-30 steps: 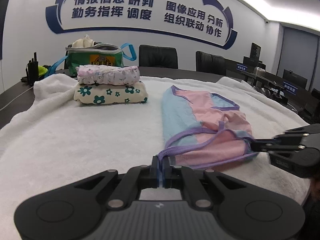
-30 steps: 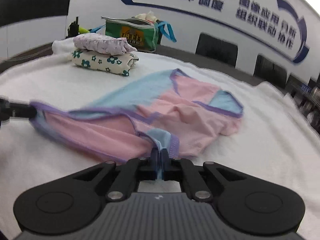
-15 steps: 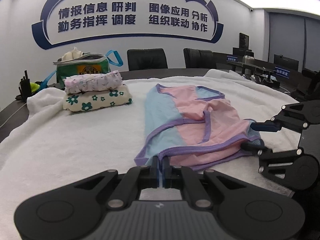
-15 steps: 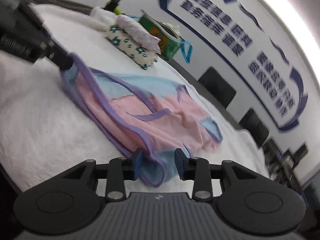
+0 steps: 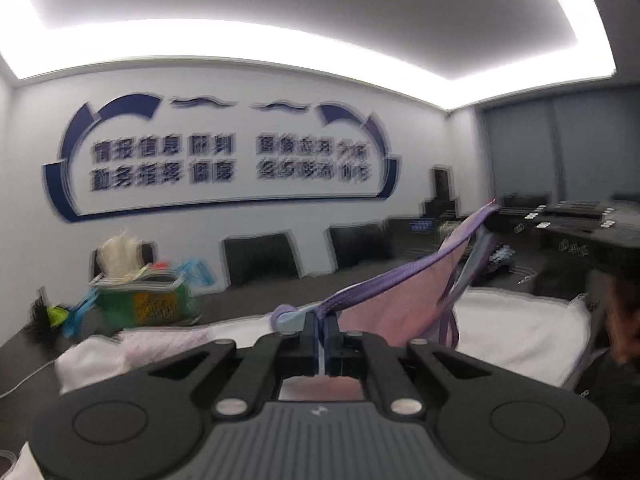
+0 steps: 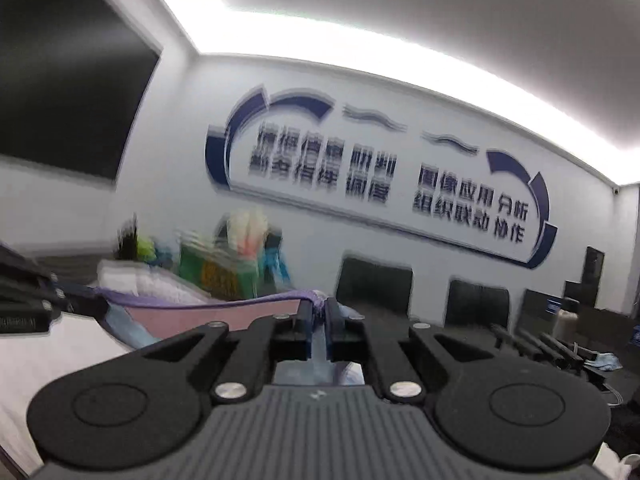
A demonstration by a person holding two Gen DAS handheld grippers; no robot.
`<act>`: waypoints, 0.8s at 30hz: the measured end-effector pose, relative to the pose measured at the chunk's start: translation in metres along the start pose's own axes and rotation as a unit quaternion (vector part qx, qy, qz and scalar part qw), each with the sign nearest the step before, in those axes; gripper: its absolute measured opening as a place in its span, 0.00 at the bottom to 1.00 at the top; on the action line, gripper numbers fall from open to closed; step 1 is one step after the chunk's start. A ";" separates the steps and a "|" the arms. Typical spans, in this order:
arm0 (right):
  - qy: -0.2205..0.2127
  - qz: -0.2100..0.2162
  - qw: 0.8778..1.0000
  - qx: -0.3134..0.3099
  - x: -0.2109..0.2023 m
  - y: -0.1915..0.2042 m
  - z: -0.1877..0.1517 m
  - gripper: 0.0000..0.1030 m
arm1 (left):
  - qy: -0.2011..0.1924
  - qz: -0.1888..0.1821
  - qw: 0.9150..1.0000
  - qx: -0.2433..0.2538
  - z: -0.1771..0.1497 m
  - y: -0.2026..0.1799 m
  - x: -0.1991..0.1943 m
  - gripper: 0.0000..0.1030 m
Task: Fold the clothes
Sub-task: 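Lift the garment high with both grippers and shake it out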
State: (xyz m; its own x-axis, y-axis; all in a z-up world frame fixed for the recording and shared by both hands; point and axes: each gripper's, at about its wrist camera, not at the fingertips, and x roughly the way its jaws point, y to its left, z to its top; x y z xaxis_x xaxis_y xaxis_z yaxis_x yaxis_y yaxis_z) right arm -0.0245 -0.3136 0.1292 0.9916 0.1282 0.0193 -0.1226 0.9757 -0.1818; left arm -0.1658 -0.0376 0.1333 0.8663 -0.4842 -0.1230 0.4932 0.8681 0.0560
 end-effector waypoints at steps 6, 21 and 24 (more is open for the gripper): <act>0.092 0.000 0.996 0.008 0.075 -0.035 -0.018 0.05 | 0.133 -0.017 0.991 0.001 -0.004 0.032 0.120 0.01; -0.151 -0.108 0.982 -0.044 0.182 -0.087 0.179 0.05 | -0.139 0.051 0.987 0.065 0.261 0.035 0.120 0.01; -0.189 -0.104 0.975 -0.055 0.124 -0.085 0.168 0.05 | -0.156 0.034 0.983 0.091 0.228 0.022 0.073 0.02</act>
State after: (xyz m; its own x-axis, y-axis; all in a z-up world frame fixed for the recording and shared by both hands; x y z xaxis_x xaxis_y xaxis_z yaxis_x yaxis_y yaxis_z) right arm 0.1014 -0.3508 0.3119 0.9056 0.0058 0.4241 0.1059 0.9651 -0.2394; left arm -0.0740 -0.0789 0.3516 0.8656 -0.4609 0.1958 0.4151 0.8791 0.2342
